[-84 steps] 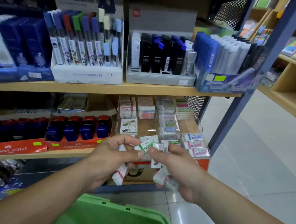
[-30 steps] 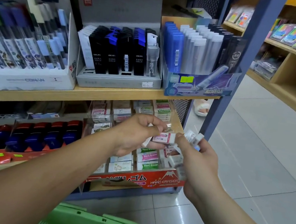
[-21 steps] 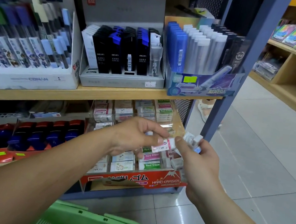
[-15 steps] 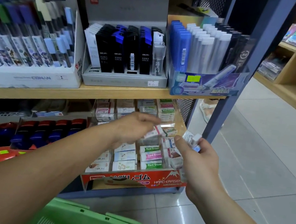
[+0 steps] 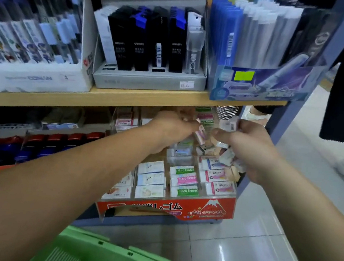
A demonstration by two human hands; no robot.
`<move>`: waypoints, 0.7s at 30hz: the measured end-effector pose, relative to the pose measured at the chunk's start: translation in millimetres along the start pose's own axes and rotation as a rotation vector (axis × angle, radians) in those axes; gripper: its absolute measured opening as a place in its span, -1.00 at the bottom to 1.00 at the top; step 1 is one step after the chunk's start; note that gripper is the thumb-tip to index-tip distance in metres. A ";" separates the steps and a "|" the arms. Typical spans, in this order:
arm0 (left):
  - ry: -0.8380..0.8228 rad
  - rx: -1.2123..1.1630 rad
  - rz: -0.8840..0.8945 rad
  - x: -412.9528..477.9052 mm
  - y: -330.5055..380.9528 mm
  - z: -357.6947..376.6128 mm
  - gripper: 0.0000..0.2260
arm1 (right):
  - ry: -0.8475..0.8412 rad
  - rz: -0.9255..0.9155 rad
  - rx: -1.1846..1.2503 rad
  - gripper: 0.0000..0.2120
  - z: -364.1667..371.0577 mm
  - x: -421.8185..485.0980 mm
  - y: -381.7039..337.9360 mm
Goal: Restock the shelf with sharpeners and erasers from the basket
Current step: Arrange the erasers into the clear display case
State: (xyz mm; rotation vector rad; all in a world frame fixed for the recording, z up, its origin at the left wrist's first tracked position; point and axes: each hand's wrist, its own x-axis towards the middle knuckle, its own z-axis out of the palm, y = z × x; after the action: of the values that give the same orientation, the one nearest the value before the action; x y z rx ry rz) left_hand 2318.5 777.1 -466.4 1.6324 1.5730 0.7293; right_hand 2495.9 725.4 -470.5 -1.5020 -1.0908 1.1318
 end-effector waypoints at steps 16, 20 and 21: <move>-0.085 0.655 0.288 11.1 8.2 24.7 -0.89 | 0.086 -0.097 0.183 -0.92 -10.0 -19.0 31.5; -0.078 0.638 0.283 14.0 3.4 30.8 -0.92 | 0.075 -0.083 0.208 -0.90 -10.2 -19.8 32.1; -0.081 0.640 0.282 15.4 4.2 31.4 -0.88 | 0.073 -0.082 0.215 -0.87 -10.1 -20.0 32.3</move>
State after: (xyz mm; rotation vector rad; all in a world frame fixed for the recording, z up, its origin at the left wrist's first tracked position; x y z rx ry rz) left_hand 2347.9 788.6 -482.0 2.3477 1.6295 0.2919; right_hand 2505.9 698.8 -497.6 -1.3092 -0.9413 1.0923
